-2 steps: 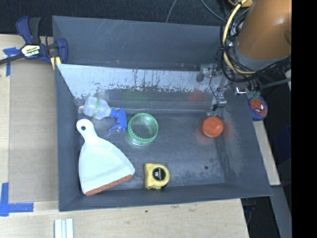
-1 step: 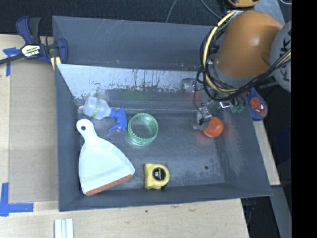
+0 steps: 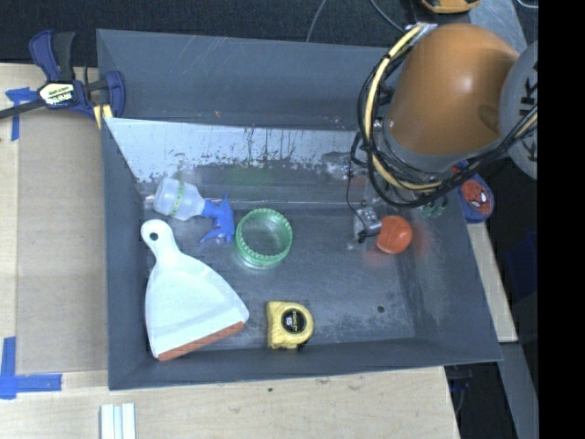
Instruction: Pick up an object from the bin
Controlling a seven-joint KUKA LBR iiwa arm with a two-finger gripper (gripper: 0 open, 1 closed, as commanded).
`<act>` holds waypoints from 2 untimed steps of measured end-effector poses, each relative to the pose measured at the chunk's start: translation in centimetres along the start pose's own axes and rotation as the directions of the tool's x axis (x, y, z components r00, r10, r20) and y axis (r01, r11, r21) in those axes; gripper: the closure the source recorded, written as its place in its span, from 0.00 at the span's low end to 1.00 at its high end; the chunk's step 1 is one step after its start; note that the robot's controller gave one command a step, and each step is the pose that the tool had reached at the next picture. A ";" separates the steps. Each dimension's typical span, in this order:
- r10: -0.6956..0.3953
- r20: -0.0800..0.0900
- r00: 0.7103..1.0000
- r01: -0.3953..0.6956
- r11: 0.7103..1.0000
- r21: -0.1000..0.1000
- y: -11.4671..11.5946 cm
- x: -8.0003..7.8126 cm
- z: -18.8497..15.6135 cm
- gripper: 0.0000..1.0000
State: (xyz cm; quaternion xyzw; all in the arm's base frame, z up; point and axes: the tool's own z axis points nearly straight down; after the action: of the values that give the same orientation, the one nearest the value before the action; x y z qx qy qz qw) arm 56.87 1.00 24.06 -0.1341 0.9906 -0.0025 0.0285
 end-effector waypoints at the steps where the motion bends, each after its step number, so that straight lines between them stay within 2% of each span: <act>1: -0.319 0.000 0.948 0.319 0.948 -0.001 -2.3 -0.4 17.4 0.00; 2: -0.361 0.007 0.933 0.361 0.933 0.003 -0.4 -1.2 13.2 0.00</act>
Offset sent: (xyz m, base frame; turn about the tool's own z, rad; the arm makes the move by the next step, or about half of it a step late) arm 0.0202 -0.0200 -0.1706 -0.3260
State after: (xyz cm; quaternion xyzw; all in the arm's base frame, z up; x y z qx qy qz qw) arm 58.88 0.98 10.97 -0.3136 0.9490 -0.0079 0.0314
